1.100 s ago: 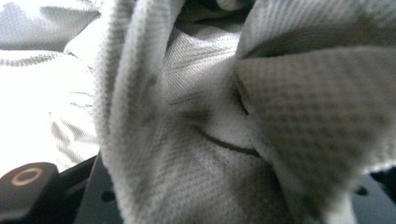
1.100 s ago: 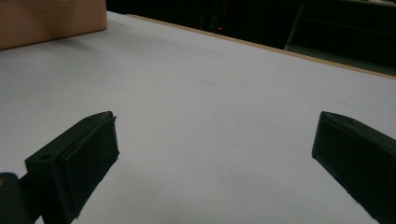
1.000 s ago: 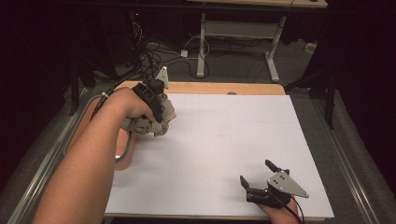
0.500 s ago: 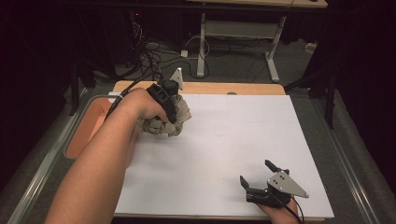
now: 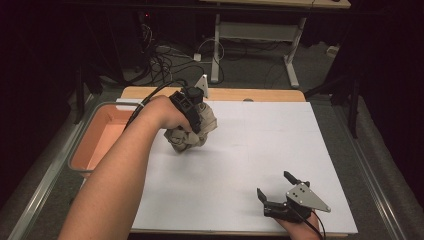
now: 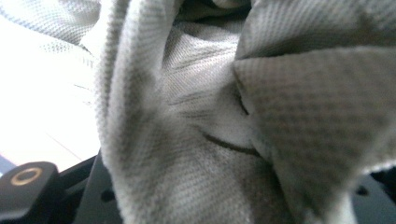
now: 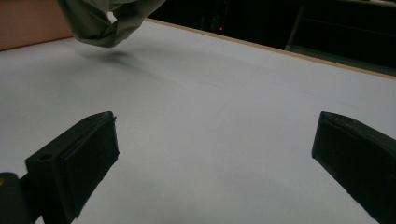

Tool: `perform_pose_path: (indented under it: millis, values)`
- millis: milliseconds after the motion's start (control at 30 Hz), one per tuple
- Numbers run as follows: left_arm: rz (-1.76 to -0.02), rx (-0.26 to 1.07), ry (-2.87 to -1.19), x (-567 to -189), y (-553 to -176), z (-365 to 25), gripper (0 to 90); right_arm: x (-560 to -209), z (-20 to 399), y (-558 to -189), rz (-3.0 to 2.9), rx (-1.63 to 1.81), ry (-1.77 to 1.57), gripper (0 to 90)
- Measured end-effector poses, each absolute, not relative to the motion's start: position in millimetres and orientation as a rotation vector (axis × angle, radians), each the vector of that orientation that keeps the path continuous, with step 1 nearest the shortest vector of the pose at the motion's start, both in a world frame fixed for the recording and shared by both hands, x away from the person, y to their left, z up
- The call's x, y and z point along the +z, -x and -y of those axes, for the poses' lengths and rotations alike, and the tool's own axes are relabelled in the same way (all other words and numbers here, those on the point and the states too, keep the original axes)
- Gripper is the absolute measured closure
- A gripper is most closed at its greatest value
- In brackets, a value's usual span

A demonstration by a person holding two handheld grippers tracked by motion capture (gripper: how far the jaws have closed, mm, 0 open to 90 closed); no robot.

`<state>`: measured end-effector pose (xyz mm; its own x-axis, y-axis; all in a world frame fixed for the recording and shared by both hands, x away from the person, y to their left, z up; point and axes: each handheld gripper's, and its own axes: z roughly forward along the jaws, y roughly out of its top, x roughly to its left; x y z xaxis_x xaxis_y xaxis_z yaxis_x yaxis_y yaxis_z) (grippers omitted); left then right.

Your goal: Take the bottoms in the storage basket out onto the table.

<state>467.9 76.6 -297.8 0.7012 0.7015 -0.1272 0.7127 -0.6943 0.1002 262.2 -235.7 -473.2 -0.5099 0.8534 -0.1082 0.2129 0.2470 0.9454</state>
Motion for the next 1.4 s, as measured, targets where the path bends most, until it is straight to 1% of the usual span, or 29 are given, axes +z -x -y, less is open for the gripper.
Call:
perform_pose_path:
  millis: [600,900,1333,1400]
  values:
    - [-1.126,-0.121,-2.75,-310,-470,-67,52.7,-474,235,-263,-1.885,1.278,-0.972,1.6]
    - [-1.138,-0.136,-2.745,-338,-477,-65,52.5,-473,236,-263,-1.88,1.277,-0.969,1.6]
    - [-1.131,-0.085,-2.694,-375,-482,-67,52.5,-471,236,-262,-1.874,1.281,-0.962,1.6]
    - [-1.136,-0.095,-2.673,-380,-483,-68,52.6,-471,236,-261,-1.873,1.283,-0.961,1.6]
